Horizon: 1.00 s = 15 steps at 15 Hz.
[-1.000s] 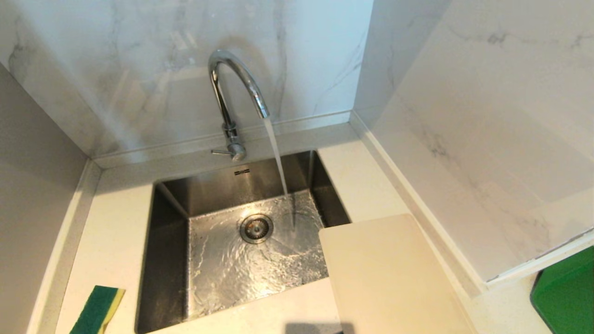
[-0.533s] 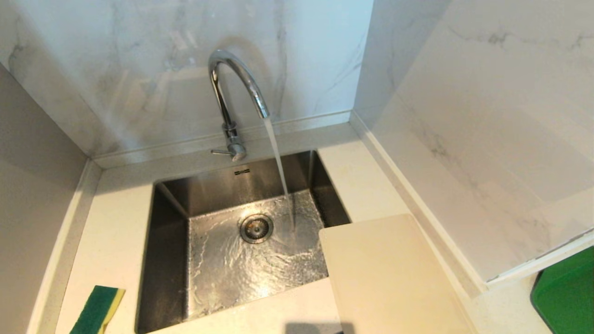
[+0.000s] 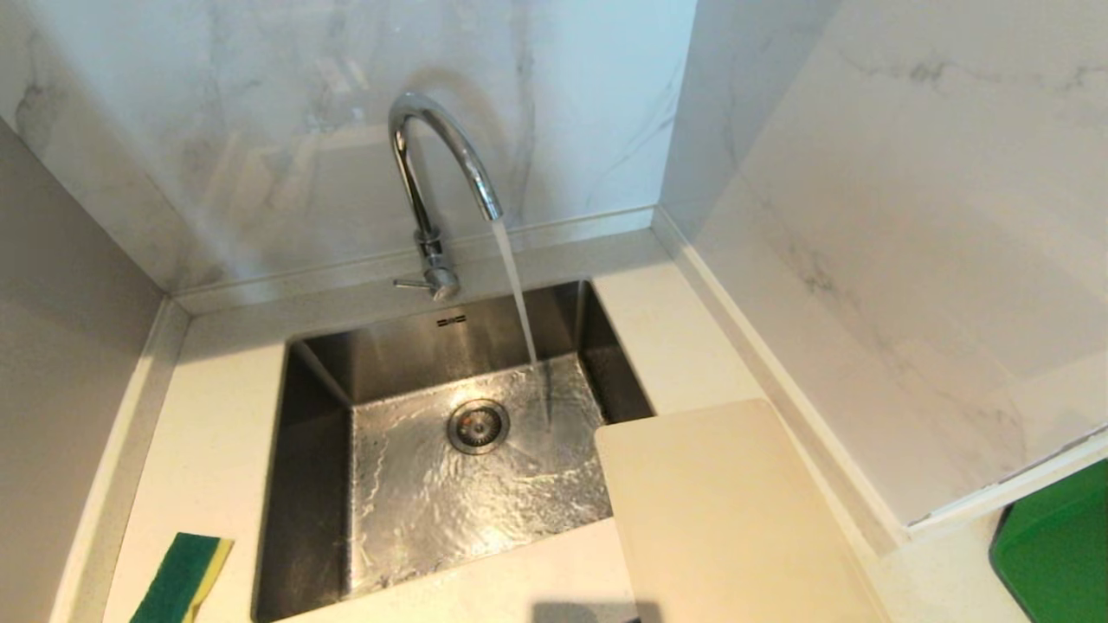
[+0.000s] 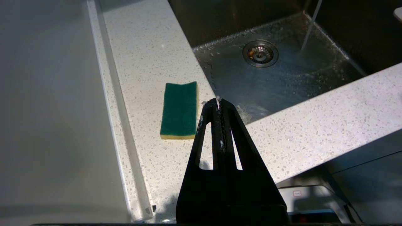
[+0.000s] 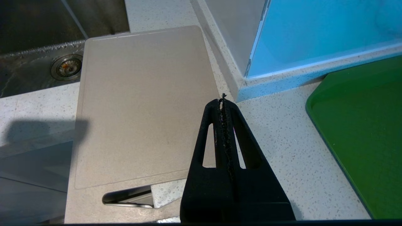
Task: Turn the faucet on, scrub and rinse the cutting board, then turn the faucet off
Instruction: Pick up the cleaning cloth
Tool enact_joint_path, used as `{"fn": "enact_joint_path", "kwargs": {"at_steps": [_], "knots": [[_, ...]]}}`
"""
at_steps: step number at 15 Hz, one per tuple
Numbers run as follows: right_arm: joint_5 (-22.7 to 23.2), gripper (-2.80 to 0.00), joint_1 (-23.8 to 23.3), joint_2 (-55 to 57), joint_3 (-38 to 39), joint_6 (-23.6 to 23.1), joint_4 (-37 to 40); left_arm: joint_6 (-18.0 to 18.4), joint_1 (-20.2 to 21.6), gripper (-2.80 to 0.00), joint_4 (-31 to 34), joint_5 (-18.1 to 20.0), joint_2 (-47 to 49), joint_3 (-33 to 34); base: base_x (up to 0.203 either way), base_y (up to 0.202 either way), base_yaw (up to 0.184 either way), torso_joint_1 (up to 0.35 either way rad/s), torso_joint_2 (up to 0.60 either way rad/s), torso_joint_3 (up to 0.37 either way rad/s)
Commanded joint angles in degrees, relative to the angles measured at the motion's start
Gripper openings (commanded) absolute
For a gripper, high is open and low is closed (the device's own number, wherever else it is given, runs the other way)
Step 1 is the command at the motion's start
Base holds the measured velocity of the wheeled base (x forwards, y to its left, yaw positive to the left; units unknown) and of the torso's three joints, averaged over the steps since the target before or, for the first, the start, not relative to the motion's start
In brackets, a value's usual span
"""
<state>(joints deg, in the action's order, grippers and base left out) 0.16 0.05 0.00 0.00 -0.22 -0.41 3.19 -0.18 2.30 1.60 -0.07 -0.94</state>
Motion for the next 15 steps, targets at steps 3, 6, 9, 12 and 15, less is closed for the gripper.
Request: {"fn": "enact_joint_path", "kwargs": {"at_steps": [3, 6, 9, 12, 15], "knots": [[0.02, -2.8, -0.03, 0.09, 0.0, -0.04, -0.02, 1.23, 0.01, -2.8, -0.32, 0.25, 0.07, 0.03, 0.0, 0.0, 0.0, 0.0, 0.0, 0.0], [0.02, -2.8, 0.03, 0.0, 0.0, -0.04, -0.02, 0.89, 0.01, -2.8, -1.66, 0.28, 0.07, 1.03, 0.0, 0.0, 0.0, 0.0, 0.0, 0.0], [0.02, -2.8, 0.04, 0.03, 0.0, -0.04, -0.02, -1.44, 0.01, -2.8, -1.86, -1.07, 0.07, 1.03, 0.0, 0.0, 0.0, 0.0, 0.0, 0.0], [0.02, -2.8, 0.04, 0.0, 0.0, -0.04, -0.02, -2.7, 0.01, -2.8, -2.04, -1.25, 0.11, 1.03, 0.0, 0.0, 0.0, 0.0, 0.0, 0.0], [0.02, -2.8, 0.04, 0.01, 0.0, -0.04, -0.02, -2.75, 0.01, -2.8, -2.13, -1.24, 0.16, 1.03, 0.0, 0.0, 0.0, 0.0, 0.0, 0.0]]}}
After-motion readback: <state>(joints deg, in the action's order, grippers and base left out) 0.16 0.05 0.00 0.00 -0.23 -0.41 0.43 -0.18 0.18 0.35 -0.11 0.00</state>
